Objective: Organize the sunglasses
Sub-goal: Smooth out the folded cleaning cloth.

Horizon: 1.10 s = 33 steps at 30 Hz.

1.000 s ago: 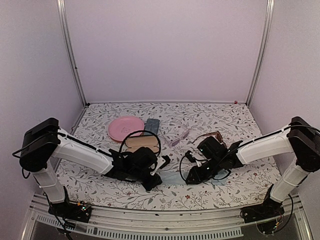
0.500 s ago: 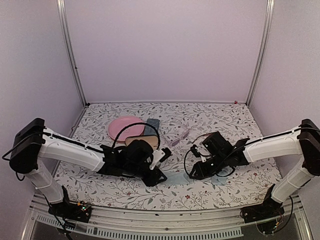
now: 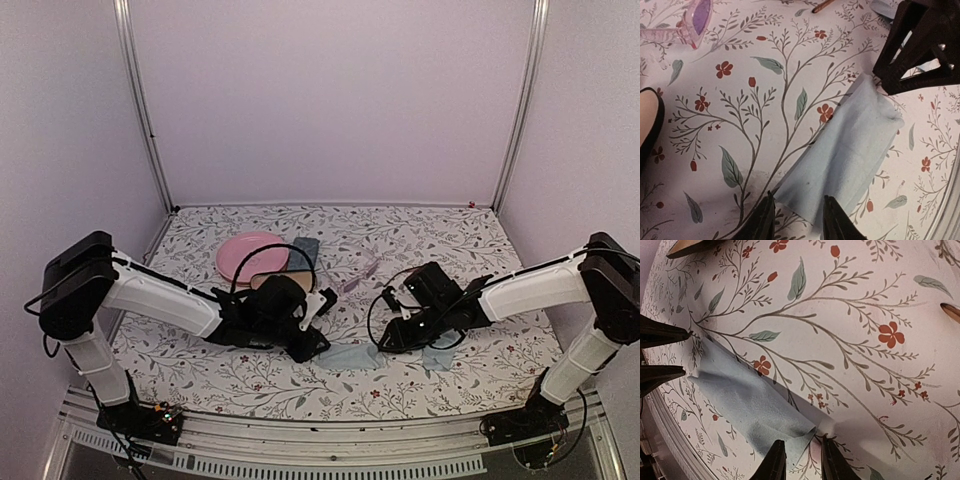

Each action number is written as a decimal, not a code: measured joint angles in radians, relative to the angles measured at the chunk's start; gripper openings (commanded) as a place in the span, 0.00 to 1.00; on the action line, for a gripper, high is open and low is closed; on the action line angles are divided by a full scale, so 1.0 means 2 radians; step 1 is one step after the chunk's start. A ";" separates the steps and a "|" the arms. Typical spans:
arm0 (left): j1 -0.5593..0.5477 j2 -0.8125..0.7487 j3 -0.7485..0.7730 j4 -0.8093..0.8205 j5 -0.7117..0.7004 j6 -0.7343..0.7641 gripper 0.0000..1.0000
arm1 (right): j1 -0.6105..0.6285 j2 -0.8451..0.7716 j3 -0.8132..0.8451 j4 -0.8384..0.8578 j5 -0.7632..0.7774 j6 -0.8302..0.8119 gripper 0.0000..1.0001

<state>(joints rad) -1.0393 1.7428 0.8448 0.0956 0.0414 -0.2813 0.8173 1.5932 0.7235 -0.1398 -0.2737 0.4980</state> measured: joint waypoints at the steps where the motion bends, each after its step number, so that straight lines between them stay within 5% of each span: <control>1: 0.000 0.006 0.000 0.002 0.000 0.000 0.33 | -0.001 0.002 0.000 0.004 -0.002 0.000 0.27; 20: -0.011 0.047 0.002 0.029 -0.043 -0.004 0.33 | -0.011 0.022 0.000 0.054 -0.038 0.006 0.20; 33: -0.023 0.050 0.004 0.032 -0.072 -0.004 0.33 | -0.021 0.022 -0.009 0.065 -0.053 0.009 0.01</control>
<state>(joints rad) -1.0847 1.8431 0.8520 0.1596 -0.1028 -0.2893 0.7750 1.6363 0.7063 -0.0105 -0.3790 0.5159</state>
